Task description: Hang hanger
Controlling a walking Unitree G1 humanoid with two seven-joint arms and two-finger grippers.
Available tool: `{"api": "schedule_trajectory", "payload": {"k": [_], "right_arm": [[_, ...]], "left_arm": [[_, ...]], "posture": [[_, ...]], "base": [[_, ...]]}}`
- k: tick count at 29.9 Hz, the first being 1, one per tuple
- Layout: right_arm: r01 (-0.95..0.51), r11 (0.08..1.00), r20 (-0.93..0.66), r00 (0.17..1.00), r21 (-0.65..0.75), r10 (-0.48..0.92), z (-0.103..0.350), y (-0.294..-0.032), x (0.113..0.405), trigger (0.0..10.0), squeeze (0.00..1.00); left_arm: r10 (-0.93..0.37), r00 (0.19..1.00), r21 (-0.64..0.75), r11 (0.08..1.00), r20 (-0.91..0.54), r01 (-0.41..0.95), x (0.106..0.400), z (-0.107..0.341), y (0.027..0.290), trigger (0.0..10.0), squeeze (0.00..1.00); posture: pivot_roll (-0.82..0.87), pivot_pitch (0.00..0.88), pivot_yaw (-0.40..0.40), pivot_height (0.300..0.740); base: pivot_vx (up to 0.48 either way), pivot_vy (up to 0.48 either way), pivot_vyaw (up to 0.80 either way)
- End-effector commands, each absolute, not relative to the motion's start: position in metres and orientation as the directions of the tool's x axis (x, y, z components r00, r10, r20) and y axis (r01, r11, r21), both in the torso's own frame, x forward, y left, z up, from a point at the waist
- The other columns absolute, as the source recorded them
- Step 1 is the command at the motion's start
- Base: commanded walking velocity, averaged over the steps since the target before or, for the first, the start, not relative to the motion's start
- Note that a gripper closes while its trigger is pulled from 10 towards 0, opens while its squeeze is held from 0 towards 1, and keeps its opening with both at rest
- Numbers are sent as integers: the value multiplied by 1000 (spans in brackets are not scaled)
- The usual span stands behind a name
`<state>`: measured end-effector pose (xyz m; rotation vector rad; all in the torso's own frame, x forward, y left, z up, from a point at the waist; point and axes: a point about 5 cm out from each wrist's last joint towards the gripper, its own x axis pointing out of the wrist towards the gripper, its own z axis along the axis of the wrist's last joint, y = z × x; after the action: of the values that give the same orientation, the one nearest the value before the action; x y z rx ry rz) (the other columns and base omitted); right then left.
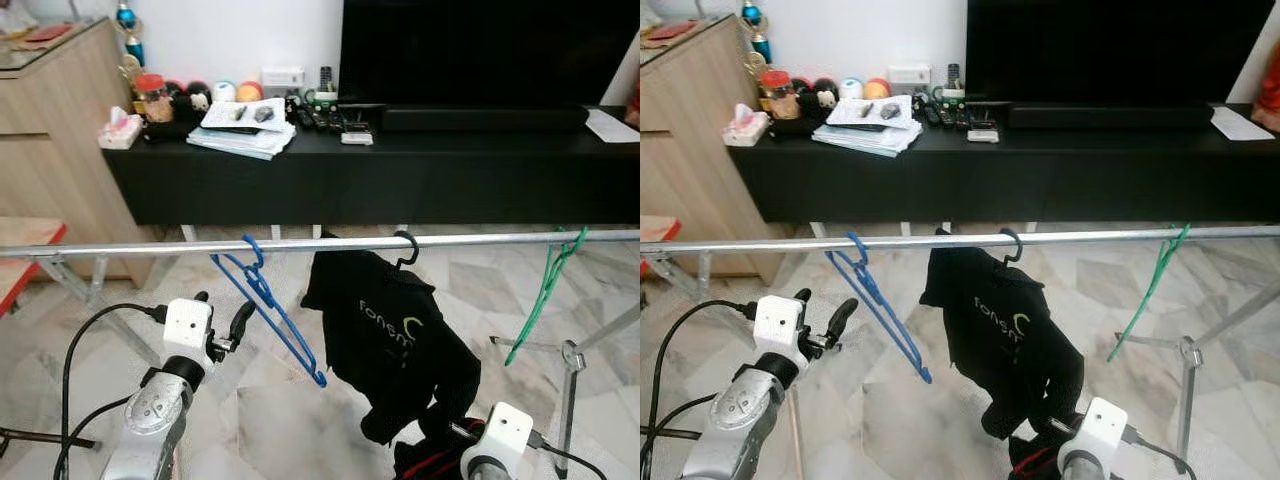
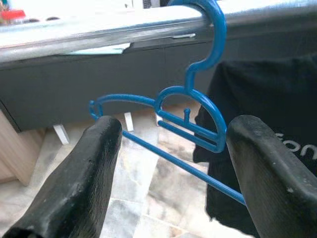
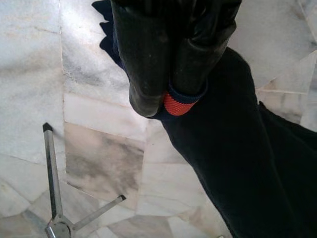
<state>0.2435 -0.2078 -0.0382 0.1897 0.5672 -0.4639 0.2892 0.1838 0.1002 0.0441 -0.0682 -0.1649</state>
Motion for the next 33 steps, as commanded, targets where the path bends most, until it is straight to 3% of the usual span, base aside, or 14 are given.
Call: {"api": "schedule_trajectory", "payload": {"k": [1, 4, 6, 7, 8, 9, 14, 15, 16, 23, 26, 33], "right_arm": [[477, 878, -561, 739, 46, -373, -39, -208, 242, 10000, 0], [478, 877, -562, 738, 45, -374, -39, -208, 242, 10000, 0], [479, 877, -563, 737, 44, -374, -40, -208, 242, 10000, 0], [479, 877, -563, 737, 43, -374, -40, -208, 242, 10000, 0], [479, 877, -563, 737, 43, -374, -40, -208, 242, 10000, 0], [479, 877, -564, 736, 44, -374, -40, -208, 242, 10000, 0], [481, 875, -563, 736, 47, -374, -40, -207, 242, 10000, 0], [481, 875, -563, 736, 47, -375, -40, -207, 242, 10000, 0], [482, 875, -563, 736, 47, -375, -40, -207, 242, 10000, 0], [487, 872, -566, 732, 46, -379, -40, -208, 241, 10000, 0], [485, 873, -569, 731, 46, -376, -41, -207, 241, 10000, 0], [484, 874, -572, 730, 45, -375, -41, -206, 241, 10000, 0]], "left_arm": [[-194, 980, -5, 981, 46, 194, 286, 102, 186, 10000, 0], [-318, 948, -69, 945, 27, 319, 283, 107, 177, 10000, 0], [-470, 883, -102, 879, -10, 466, 280, 112, 165, 10000, 0], [-494, 869, -82, 867, -11, 492, 280, 115, 162, 10000, 176], [-494, 869, -82, 867, -11, 492, 280, 115, 162, 10000, 176], [-487, 873, -94, 869, 3, 485, 285, 121, 160, 10000, 1000], [-489, 872, -60, 872, -34, 486, 298, 127, 150, 10000, 965], [-504, 863, -56, 863, -41, 502, 299, 129, 146, 10000, 345], [-525, 849, -43, 851, -64, 523, 300, 131, 141, 10000, 0], [-504, 848, 19, 858, -163, 513, 313, 135, 132, 10000, 0], [-355, 914, 43, 928, -198, 370, 333, 140, 130, 10000, 0], [-271, 928, 59, 954, -255, 295, 347, 136, 122, 10000, 0]], "posture": [[-37, 65, 22, 740], [-36, 69, 21, 740], [-34, 74, 22, 740], [-34, 74, 22, 740], [-34, 74, 22, 740], [-34, 75, 24, 740], [-40, 78, 26, 740], [-41, 78, 27, 740], [-41, 78, 27, 740], [-42, 79, 31, 740], [-41, 77, 31, 740], [-48, 76, 33, 740]], "base": [[0, 0, 0], [0, 0, 0], [0, 0, 0], [0, 0, 0], [0, 0, 0], [0, 0, 0], [0, 0, 0], [0, 0, 0], [0, 0, 0], [0, 0, 0], [0, 0, 0], [0, 0, 0]]}}
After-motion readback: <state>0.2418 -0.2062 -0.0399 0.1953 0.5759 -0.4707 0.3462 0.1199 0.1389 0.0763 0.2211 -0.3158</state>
